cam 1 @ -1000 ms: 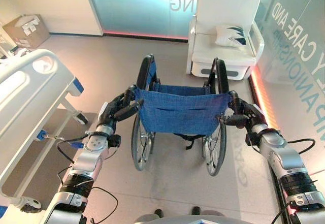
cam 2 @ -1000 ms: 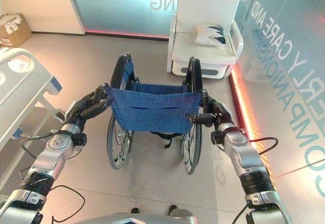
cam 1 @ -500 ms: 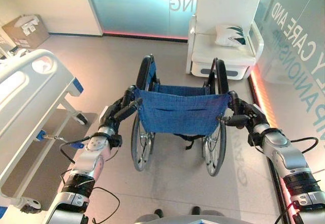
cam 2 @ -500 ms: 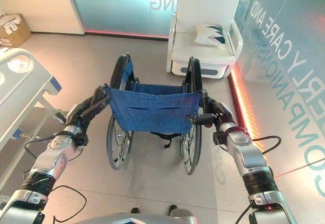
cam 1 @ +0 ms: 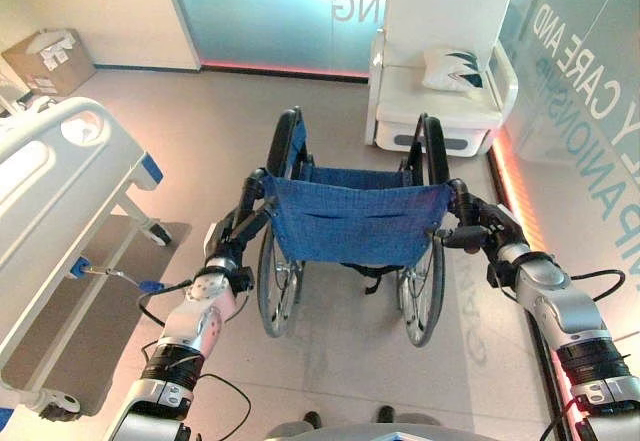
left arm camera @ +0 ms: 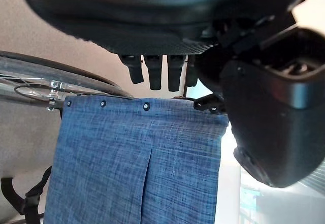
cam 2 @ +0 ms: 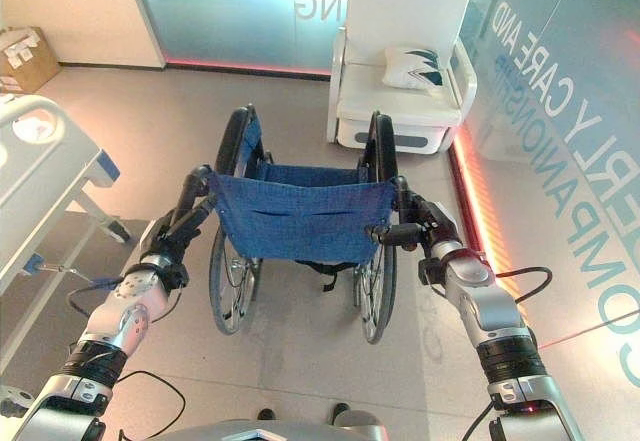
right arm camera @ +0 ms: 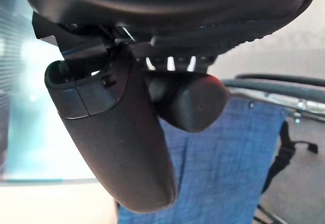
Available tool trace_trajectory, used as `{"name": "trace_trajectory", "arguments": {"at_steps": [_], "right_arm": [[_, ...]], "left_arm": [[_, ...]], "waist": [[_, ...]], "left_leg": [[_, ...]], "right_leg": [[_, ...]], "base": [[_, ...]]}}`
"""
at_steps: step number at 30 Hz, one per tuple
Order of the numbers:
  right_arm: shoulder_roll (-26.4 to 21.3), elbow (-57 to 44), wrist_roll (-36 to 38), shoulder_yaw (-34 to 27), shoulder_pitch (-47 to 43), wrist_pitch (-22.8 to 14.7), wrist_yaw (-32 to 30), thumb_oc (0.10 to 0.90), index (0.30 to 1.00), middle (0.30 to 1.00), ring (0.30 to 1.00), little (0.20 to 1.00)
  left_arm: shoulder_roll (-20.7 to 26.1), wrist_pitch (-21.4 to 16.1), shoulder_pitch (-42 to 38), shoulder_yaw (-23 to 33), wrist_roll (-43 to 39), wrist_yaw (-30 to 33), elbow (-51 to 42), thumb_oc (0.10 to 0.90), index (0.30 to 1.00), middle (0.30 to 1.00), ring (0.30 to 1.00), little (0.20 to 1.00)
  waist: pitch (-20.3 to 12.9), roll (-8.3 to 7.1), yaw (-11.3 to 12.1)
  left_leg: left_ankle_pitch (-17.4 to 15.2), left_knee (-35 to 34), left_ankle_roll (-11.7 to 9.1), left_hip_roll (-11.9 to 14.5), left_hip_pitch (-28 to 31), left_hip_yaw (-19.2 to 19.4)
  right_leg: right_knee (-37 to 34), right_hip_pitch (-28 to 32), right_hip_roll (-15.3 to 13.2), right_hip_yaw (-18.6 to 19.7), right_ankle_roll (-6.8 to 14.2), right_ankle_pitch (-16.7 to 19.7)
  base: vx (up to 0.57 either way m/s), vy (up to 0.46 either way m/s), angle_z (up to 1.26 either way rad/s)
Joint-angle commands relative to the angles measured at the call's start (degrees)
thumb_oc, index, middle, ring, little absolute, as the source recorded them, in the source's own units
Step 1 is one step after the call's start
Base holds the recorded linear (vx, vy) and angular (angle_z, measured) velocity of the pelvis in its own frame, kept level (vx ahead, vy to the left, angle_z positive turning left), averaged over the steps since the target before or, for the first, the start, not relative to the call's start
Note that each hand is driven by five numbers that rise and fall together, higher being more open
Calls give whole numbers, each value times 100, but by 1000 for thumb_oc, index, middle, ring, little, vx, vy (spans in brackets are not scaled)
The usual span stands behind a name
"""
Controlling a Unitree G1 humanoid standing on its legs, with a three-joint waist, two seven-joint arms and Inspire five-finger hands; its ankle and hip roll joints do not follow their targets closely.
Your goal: Push the wheelchair next to the bed
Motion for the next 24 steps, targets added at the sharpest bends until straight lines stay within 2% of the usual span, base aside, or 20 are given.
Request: {"name": "trace_trajectory", "arguments": {"at_steps": [1,7,13,17,24], "right_arm": [[265,-728,238,844,-511,-210,372,800,900,900,900,900],[355,-650,200,879,-505,-224,326,800,900,900,900,900],[356,-675,175,793,-413,-219,306,800,900,900,900,900],[319,-786,157,688,-272,-205,282,800,900,900,900,900],[240,-820,166,595,-258,-89,303,800,900,900,900,900]], "left_arm": [[234,-628,-1083,-159,520,156,-139,800,900,900,900,900],[314,-841,-1181,-133,1033,772,-150,800,900,900,900,900],[462,-1130,-1100,13,1454,954,-333,800,900,900,900,900],[584,-1053,-887,177,1614,888,-675,800,900,900,900,900],[823,-568,-808,306,1486,297,-877,800,900,900,900,900]], "waist": [[-118,-19,56],[-118,-9,52],[-125,-19,76],[-116,-7,111],[-116,39,146]], "left_leg": [[-140,59,-93,-200,-91,272],[-139,59,-99,-205,-82,262],[-149,59,-103,-208,-70,238],[-146,59,-108,-201,-77,226],[-138,62,-118,-196,-68,200]], "right_leg": [[267,-144,49,-84,169,-14],[261,-131,51,-81,153,-18],[256,-111,45,-79,146,-30],[258,-112,43,-92,134,-44],[301,-104,39,-126,132,-75]], "base": [[0,0,0],[0,0,0],[0,0,0],[0,0,0],[0,0,0]]}}
